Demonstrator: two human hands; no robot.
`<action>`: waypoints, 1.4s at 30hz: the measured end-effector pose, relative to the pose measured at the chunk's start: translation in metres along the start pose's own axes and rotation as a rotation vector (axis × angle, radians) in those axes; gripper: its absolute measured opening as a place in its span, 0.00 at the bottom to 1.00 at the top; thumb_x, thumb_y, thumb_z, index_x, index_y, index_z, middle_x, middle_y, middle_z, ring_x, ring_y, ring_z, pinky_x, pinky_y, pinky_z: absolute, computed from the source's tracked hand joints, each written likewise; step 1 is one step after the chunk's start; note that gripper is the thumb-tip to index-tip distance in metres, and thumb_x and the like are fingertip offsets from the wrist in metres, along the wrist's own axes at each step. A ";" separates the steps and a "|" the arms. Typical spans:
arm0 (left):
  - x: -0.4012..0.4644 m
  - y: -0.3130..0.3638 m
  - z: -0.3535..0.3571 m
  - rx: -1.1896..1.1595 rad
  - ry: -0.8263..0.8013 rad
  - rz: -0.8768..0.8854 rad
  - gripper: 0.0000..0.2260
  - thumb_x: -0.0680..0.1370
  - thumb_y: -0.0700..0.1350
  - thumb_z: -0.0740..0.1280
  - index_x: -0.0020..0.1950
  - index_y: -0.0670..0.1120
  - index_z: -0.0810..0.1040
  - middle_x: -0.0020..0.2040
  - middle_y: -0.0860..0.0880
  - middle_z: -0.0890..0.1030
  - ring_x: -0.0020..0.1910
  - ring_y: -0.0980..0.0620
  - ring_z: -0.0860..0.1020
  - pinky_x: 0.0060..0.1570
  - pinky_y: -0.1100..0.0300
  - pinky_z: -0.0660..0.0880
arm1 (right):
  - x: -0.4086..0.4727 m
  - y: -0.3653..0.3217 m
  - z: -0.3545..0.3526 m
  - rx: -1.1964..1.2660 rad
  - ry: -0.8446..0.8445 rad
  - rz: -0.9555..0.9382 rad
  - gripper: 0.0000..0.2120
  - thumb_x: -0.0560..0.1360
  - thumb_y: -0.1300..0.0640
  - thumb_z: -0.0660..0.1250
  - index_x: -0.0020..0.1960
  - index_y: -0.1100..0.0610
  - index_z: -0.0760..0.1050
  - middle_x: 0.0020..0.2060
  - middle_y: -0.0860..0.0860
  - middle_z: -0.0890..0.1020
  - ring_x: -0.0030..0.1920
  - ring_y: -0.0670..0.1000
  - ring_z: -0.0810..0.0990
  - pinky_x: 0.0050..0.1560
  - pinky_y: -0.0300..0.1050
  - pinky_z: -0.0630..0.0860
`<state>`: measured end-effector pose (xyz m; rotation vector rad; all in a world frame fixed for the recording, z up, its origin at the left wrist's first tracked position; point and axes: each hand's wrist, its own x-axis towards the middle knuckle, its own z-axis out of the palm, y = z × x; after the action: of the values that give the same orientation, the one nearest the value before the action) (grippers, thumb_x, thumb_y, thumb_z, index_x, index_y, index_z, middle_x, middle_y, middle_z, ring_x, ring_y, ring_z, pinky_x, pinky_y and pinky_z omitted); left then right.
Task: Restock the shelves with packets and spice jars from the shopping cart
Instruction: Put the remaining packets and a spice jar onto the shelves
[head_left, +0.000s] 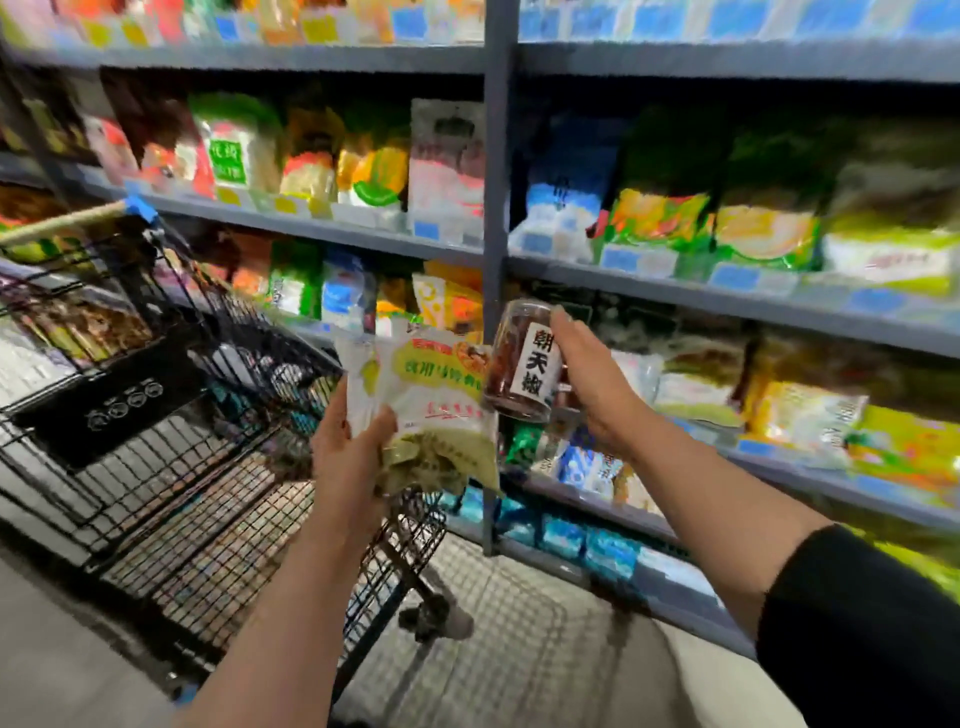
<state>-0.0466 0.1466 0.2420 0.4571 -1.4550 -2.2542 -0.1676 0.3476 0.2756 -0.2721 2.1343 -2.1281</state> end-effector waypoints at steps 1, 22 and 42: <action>-0.001 -0.009 0.016 0.003 -0.011 -0.003 0.25 0.76 0.32 0.66 0.71 0.48 0.71 0.67 0.37 0.74 0.58 0.37 0.80 0.49 0.40 0.80 | -0.002 0.000 -0.018 -0.025 0.036 -0.016 0.16 0.79 0.41 0.57 0.49 0.52 0.74 0.41 0.50 0.81 0.41 0.48 0.80 0.43 0.44 0.76; -0.086 -0.188 0.262 0.082 -0.310 -0.310 0.23 0.77 0.30 0.64 0.70 0.45 0.72 0.60 0.44 0.81 0.57 0.44 0.80 0.54 0.50 0.79 | -0.088 0.048 -0.337 -0.169 0.403 0.196 0.21 0.68 0.46 0.75 0.57 0.50 0.74 0.55 0.50 0.80 0.55 0.51 0.79 0.58 0.53 0.76; 0.041 -0.024 0.370 -0.259 -0.746 -0.182 0.19 0.80 0.34 0.60 0.69 0.47 0.72 0.59 0.43 0.82 0.53 0.42 0.82 0.46 0.46 0.81 | 0.004 -0.182 -0.331 -0.156 0.596 -0.338 0.14 0.73 0.53 0.71 0.55 0.58 0.77 0.42 0.52 0.83 0.39 0.47 0.82 0.36 0.38 0.76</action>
<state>-0.2650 0.4227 0.3662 -0.3987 -1.4261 -2.8813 -0.2318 0.6710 0.4604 -0.0016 2.7560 -2.4658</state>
